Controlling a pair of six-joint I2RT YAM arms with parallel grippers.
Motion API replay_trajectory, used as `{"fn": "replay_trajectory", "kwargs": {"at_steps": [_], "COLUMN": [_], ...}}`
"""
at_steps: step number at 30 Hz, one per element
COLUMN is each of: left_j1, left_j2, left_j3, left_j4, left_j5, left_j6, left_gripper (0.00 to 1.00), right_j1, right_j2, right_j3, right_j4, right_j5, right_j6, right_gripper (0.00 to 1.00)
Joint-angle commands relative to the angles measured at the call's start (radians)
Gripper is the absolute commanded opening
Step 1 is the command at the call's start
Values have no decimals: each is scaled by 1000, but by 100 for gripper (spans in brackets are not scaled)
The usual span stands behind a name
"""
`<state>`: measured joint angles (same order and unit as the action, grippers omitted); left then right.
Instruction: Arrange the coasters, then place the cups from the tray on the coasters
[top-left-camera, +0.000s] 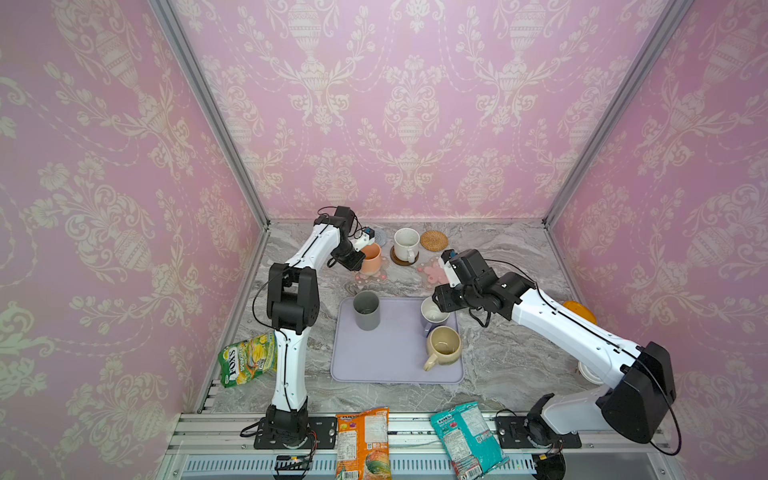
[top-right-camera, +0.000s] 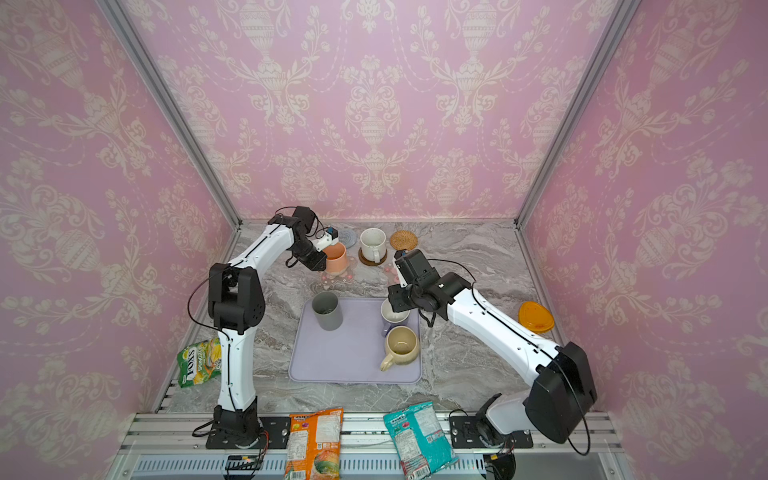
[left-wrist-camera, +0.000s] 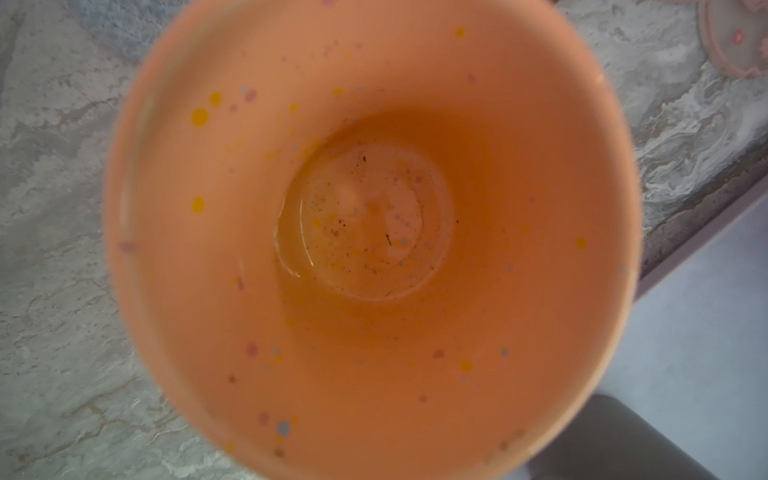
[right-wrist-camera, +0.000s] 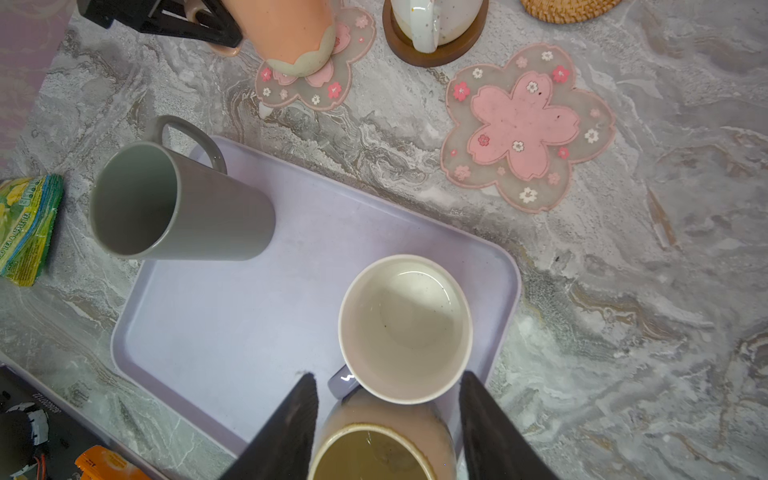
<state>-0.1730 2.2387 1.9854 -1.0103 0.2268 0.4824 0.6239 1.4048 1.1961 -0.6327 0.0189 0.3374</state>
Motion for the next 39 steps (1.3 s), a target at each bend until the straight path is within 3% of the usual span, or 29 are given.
{"fn": "replay_trajectory", "kwargs": {"at_steps": [1,5,12,17,25,39], "left_j1": [7,6,10,11,11,11], "left_j2": [-13,-14,-19,-26,-92,-387], "left_j3": [-14,-24,-51,-48,-73,-407], "left_j4": [60,55,47,39,28,204], "left_j5": [4,-13,-41,-52,-49,-27], "left_j6": [25,31,27,0,-49,-175], "left_gripper": [0,0,18,36,39,41], "right_j1": [-6,-6,-7,-6,-6,-6], "right_j2": [10,9,11,4,-17,-77], "right_j3": [23,23,22,22,16,-52], "right_j4": [6,7,11,11,7,13], "right_j5": [-8,-13,-29,-35,-36,-48], "right_j6": [2,6,13,14,13,29], "right_gripper": [56,56,56,56,56,57]}}
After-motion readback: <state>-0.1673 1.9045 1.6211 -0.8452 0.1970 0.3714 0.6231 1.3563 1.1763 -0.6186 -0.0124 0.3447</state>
